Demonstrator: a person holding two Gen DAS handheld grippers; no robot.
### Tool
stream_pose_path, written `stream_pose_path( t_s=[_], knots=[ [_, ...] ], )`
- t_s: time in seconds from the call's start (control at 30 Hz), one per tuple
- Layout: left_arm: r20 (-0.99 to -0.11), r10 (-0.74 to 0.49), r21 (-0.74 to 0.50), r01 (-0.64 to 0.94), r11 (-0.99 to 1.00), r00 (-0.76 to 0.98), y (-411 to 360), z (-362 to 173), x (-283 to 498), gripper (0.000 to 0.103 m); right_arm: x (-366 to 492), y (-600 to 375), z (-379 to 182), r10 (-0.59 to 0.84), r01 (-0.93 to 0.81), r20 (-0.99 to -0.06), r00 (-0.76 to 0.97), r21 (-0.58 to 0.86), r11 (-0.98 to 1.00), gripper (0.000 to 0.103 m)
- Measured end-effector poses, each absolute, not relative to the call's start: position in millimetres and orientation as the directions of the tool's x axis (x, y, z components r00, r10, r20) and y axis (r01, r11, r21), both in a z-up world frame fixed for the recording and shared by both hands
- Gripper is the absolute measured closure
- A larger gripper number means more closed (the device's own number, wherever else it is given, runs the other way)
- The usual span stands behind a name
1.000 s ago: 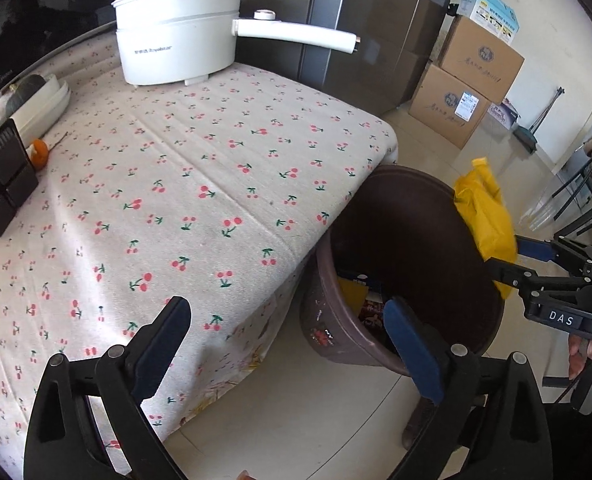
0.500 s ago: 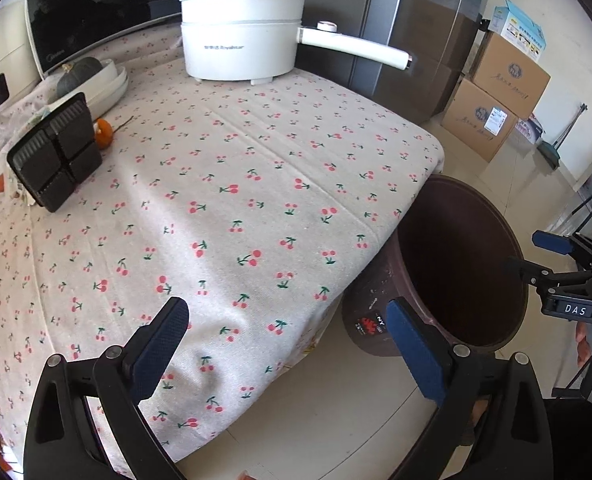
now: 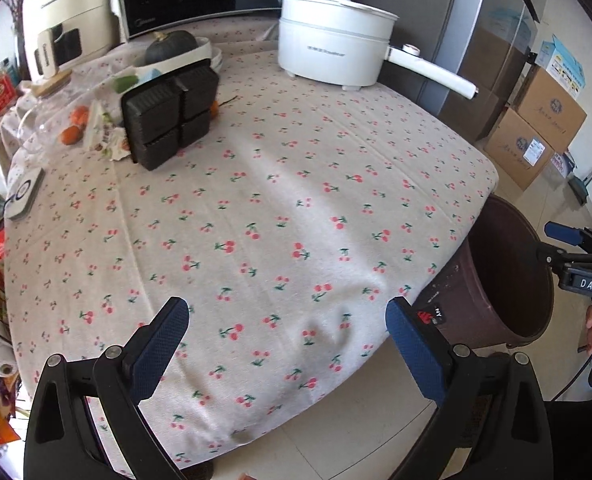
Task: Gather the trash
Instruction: 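Move both open tools back over the table toward the black tray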
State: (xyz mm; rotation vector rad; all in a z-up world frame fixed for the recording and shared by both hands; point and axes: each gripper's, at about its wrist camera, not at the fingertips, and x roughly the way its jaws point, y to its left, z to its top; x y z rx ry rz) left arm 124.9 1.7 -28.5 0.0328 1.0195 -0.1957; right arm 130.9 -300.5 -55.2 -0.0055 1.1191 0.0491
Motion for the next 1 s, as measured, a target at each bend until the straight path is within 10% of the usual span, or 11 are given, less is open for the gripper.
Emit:
stream_pose_path(
  t_s=[1.0],
  knots=[
    [-0.792, -0.139, -0.334, -0.231, 0.914, 0.594, 142, 5, 300, 0.003, 195, -213, -61, 0.056, -0.194, -0.895, 0.443, -0.035, 0.980, 0.011]
  ],
)
